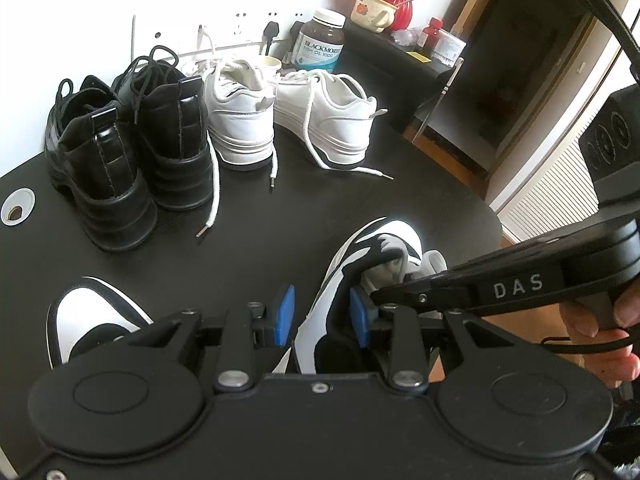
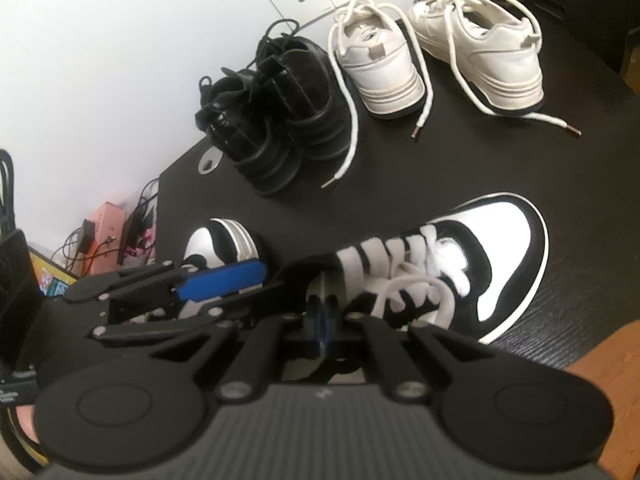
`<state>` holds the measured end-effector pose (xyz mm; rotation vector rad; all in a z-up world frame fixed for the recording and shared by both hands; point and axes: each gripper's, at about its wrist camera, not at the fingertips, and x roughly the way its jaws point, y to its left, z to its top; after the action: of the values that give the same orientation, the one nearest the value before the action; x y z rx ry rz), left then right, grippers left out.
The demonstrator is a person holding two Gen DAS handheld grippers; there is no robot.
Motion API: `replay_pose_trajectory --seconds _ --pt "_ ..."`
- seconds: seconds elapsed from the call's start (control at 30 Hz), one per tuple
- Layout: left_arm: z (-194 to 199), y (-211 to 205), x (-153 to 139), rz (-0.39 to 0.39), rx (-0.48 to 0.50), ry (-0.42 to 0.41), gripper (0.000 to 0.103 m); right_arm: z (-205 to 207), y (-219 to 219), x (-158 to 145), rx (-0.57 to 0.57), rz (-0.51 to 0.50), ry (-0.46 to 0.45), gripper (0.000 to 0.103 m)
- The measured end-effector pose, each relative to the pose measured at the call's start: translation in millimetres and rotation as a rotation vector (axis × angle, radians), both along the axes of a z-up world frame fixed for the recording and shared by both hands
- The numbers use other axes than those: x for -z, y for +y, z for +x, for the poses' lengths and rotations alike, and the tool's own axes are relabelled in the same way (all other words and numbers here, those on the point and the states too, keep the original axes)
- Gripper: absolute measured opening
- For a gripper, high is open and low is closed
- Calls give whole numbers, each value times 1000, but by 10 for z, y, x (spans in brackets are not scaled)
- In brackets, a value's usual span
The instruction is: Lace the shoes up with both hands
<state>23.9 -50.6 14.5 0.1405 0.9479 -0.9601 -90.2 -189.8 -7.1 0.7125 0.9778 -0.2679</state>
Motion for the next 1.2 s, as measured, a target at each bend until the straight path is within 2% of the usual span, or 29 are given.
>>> replay_pose_trajectory --seconds 0.2,0.5,0.63,0.77,0.97,1.2 --pt "6 7 6 -3 7 7 32 43 196 -46 -80 -139 4 0" --pt "25 25 7 -17 6 22 32 57 227 -73 -114 -190 7 0" --pt "24 62 -17 -44 15 23 28 98 242 -57 -108 -200 10 0" --pt "97 163 -70 -104 39 70 28 71 321 -74 -138 -260 2 0" --pt "262 294 -119 -164 38 144 29 15 556 -118 -291 -454 13 2" --pt "481 306 -14 -208 3 258 29 52 608 -104 -344 -507 42 2"
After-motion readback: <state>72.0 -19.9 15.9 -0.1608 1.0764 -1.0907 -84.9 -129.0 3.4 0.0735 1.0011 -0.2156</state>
